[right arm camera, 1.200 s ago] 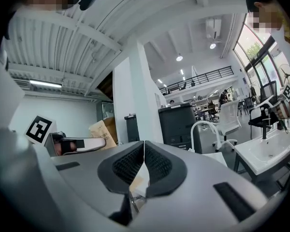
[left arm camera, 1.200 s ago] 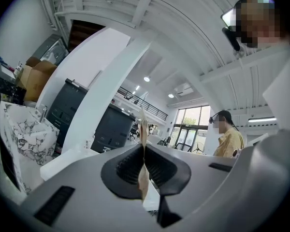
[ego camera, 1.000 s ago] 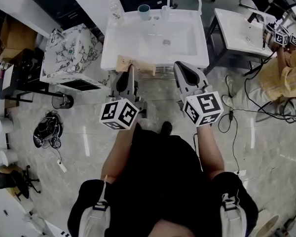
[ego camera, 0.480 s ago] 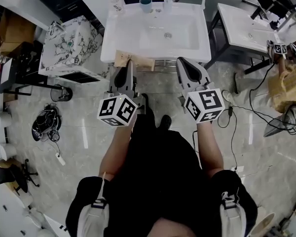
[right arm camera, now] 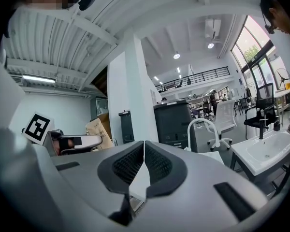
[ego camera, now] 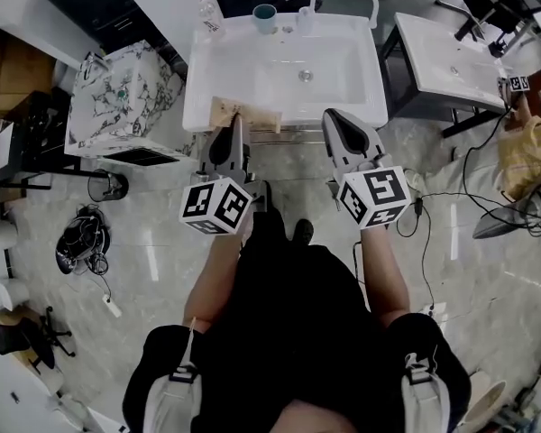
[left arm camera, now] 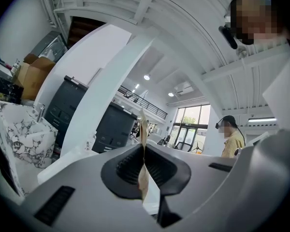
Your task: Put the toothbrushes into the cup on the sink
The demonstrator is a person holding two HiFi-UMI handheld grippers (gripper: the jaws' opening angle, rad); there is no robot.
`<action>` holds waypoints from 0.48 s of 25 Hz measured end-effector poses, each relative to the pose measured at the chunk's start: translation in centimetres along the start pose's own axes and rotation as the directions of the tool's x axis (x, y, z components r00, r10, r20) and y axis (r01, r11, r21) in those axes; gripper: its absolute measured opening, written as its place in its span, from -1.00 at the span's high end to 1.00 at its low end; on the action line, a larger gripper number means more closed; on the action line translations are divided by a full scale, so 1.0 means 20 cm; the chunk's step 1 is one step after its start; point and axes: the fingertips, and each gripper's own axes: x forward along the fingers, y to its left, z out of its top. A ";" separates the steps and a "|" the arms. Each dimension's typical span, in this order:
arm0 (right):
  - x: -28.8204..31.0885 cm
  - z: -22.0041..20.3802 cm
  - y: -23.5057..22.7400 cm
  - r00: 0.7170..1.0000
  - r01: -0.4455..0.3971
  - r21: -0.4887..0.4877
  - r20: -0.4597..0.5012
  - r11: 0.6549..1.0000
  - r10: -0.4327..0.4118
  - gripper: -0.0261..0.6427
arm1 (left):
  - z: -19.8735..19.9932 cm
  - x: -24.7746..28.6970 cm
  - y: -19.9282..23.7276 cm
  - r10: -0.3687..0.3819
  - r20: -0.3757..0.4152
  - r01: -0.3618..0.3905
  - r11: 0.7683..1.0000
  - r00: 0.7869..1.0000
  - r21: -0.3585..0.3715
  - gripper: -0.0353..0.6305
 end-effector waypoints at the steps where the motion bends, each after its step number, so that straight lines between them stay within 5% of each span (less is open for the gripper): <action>1: 0.03 0.01 0.00 1.000 0.003 -0.002 0.000 1.000 -0.003 0.83 | 0.01 0.03 0.02 -0.002 -0.001 0.002 1.000 1.000 -0.001 0.82; 12: 0.39 0.06 -0.06 0.999 0.049 -0.008 -0.022 0.999 -0.049 0.83 | 0.11 0.35 0.26 -0.038 -0.016 0.037 0.999 0.999 -0.022 0.82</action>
